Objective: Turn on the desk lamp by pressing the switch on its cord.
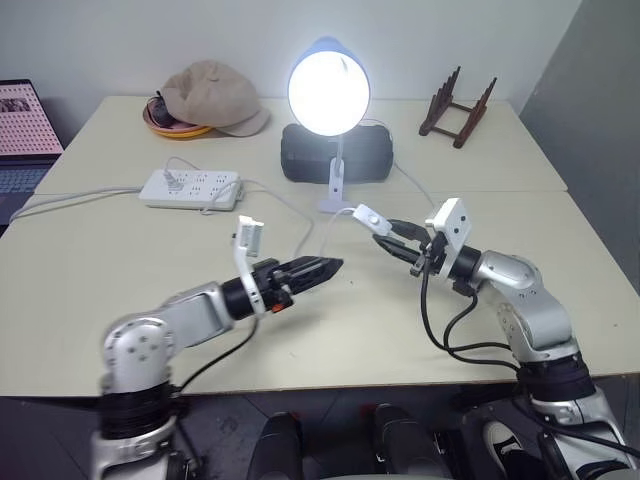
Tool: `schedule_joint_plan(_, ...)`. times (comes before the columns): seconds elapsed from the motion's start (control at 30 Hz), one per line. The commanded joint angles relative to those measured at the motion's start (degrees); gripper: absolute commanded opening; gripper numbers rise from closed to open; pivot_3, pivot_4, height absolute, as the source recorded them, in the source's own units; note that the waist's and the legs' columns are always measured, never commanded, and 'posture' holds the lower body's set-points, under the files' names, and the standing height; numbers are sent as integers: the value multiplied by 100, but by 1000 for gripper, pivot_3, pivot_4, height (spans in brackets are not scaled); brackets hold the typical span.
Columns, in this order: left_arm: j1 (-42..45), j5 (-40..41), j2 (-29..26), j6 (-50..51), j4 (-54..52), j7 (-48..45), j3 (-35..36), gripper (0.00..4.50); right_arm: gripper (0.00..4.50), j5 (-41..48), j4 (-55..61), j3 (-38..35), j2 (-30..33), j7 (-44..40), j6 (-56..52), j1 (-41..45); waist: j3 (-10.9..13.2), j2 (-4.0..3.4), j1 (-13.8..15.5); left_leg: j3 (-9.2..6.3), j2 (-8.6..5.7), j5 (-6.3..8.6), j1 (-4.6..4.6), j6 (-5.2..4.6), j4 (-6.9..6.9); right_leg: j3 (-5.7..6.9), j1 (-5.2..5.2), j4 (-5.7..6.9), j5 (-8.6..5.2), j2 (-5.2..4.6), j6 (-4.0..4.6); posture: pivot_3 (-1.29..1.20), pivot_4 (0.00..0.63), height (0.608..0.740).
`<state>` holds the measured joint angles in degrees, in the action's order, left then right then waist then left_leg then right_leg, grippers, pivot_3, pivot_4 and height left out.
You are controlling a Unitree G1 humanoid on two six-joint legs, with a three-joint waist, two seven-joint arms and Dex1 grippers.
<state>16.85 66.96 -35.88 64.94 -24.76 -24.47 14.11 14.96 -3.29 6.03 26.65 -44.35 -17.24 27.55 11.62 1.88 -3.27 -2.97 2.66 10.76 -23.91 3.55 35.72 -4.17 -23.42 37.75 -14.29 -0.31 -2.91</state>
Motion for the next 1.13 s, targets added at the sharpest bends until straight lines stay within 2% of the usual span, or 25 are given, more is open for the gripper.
schedule_joint_plan(0.03, 205, -430, -737, -447, -454, -673, 136, 4475, 1073, -179, -559, 180, 88, -360, -1, 348, 2, -3, 9, 4, -1, 0, 0, 0, -2, -1, 0, -3, 0, -3, 0, 0, 150, 740)
schedule_joint_plan(0.17, 117, -1258, -1873, -1064, -545, -1661, 70, 4475, 1073, -393, -1354, 478, 233, -906, -10, 586, 5, 1, 2, 9, -1, 2, -13, 2, -10, 0, -12, -13, -2, -5, 1, 0, 150, 740)
schedule_joint_plan(0.33, 141, -1725, -2089, -1513, -403, -2055, -166, 4475, 1073, -627, -1935, 632, 247, -1231, 220, 827, 6, -2, 8, 16, -1, 1, -13, 2, -61, 0, -16, -49, -2, -8, 3, 0, 150, 740)
schedule_joint_plan(0.4, 168, -1895, -2099, -1617, -321, -2149, -239, 4500, 1767, -555, -1951, 560, 295, -1364, 117, 870, 6, -2, 7, 16, 3, 1, -13, 2, -69, 2, -17, -53, -1, -6, 1, 0, 150, 740)
schedule_joint_plan(0.47, 206, -2072, -2100, -1706, -249, -2166, -295, 4500, 2145, -465, -1799, 459, 394, -1494, -13, 854, 6, -2, 7, 15, 3, 1, -12, 2, -78, 4, -19, -54, 10, -6, -19, 0, 150, 740)
schedule_joint_plan(0.7, 554, -2094, -2096, -1667, 225, -2499, -283, 4500, 4045, -29, -649, 109, 973, -1891, -647, 618, 9, -5, 38, 14, 2, 1, -24, 2, -82, 6, -27, -55, 10, -6, -23, 0, 150, 740)
schedule_joint_plan(0.77, 677, -2266, -2164, -1757, 349, -2590, -359, 4500, 4430, 66, -346, -6, 1177, -1950, -771, 548, 8, -4, 36, 14, 3, 1, -26, 2, -82, 6, -31, -55, 10, -6, -24, 0, 150, 740)
schedule_joint_plan(0.97, 1008, -2805, -2630, -2239, 1067, -3468, -596, 4500, 4430, 843, 829, -680, 2088, -2289, -1752, 334, 17, -19, 42, 17, 2, 1, -44, 2, -81, 5, -55, -46, 10, -6, -24, 0, 150, 740)
schedule_joint_plan(1.13, 1333, -3001, -2415, -2406, 1496, -3752, -843, 4500, 4430, 1164, 1274, -932, 2287, -2138, -2236, 51, 15, -17, 48, 16, 5, 1, -48, 1, -81, 6, -61, -43, 10, -3, -23, 0, 150, 740)
